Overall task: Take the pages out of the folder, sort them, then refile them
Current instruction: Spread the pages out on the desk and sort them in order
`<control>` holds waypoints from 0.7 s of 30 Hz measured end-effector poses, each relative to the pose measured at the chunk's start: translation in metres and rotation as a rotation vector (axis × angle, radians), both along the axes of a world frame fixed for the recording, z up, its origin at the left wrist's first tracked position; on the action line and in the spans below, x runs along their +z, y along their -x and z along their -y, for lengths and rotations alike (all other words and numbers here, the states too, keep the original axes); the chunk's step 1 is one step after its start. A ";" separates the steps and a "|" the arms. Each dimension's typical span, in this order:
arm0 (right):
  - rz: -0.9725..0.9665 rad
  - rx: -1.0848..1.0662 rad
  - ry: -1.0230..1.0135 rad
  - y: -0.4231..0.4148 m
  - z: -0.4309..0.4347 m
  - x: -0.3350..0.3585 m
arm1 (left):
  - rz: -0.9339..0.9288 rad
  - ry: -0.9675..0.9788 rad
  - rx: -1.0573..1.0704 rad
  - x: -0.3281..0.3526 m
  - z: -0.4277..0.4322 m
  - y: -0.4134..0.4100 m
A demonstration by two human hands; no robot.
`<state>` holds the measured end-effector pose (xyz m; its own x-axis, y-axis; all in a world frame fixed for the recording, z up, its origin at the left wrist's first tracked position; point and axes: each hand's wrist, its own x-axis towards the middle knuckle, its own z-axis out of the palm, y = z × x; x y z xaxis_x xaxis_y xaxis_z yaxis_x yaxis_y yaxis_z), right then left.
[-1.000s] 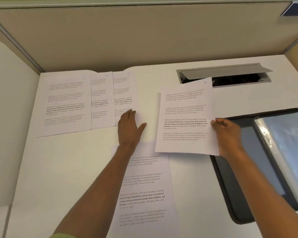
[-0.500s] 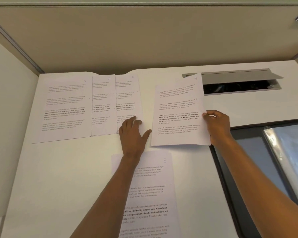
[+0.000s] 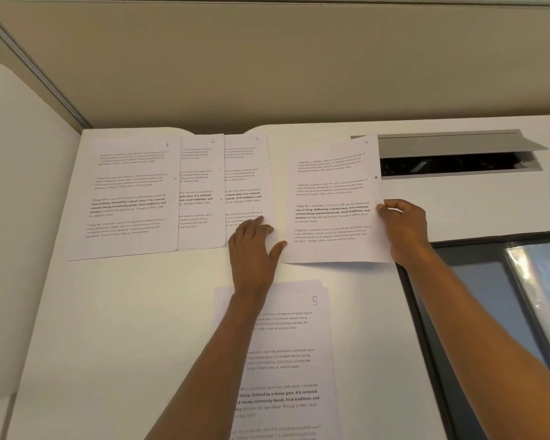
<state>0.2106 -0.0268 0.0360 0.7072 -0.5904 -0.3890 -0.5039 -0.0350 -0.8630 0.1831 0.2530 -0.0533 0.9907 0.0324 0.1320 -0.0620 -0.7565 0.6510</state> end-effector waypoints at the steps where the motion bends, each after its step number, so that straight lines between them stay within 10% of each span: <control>1: -0.003 0.003 0.003 -0.001 -0.001 0.000 | 0.006 -0.003 0.006 0.001 0.001 0.000; 21: -0.038 0.046 0.083 -0.045 -0.002 -0.024 | 0.187 0.001 0.031 0.003 0.006 0.008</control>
